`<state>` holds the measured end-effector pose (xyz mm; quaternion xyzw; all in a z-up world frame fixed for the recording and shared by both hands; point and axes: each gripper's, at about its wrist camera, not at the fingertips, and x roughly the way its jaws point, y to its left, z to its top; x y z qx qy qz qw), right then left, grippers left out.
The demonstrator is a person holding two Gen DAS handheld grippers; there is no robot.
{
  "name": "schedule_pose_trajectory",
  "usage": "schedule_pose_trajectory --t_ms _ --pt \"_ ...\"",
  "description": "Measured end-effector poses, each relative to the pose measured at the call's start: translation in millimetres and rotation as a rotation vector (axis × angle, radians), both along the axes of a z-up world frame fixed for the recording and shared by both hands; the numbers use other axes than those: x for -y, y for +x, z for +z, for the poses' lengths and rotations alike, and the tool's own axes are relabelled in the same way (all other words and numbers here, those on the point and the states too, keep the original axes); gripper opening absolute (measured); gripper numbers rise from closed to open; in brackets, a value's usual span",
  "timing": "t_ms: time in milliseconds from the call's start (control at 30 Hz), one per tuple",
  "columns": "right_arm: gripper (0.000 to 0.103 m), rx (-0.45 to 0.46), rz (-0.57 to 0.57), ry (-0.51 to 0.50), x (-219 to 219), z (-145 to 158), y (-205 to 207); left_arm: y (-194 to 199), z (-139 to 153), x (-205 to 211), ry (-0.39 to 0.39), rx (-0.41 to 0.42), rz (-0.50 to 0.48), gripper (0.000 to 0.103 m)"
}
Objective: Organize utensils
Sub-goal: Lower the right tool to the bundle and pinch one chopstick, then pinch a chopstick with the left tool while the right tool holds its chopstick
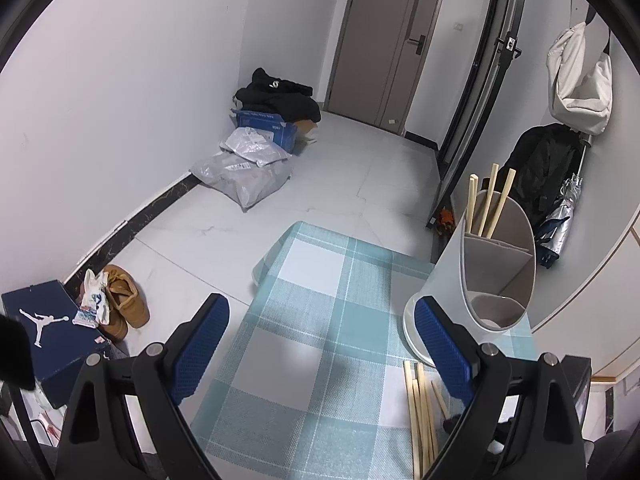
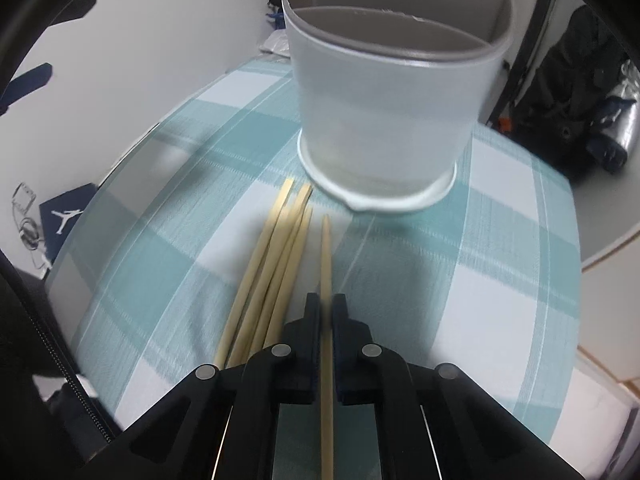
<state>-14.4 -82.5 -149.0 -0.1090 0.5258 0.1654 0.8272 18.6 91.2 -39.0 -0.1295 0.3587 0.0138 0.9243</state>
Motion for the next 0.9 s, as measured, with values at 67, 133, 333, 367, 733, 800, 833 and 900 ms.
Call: schedule_pose_trajectory --t_ms 67,133,333,367,733,800,833,900 --pt "0.005 -0.036 0.009 -0.001 5 2 -7 0 0 1 -0.005 -0.006 -0.005 0.092" --pt "0.005 -0.066 0.014 0.003 10 3 -12 1 -1 1 -0.008 -0.012 -0.011 0.092" --pt "0.013 -0.047 0.036 -0.017 8 -1 -2 4 -12 2 -0.040 -0.074 -0.054 0.092" --pt "0.016 -0.038 0.040 -0.020 4 -2 -1 5 -17 4 -0.035 -0.092 -0.067 0.092" --pt "0.004 0.016 0.006 0.055 11 -6 21 21 -61 24 -0.082 -0.314 -0.170 0.092" --pt "0.004 -0.009 -0.031 0.129 23 -4 25 22 -63 33 -0.053 -0.327 -0.188 0.092" --pt "0.004 -0.008 -0.048 0.157 29 -3 26 23 -65 40 -0.043 -0.340 -0.204 0.092" --pt "0.004 -0.009 -0.074 0.200 38 0 27 24 -71 53 -0.019 -0.370 -0.243 0.092"
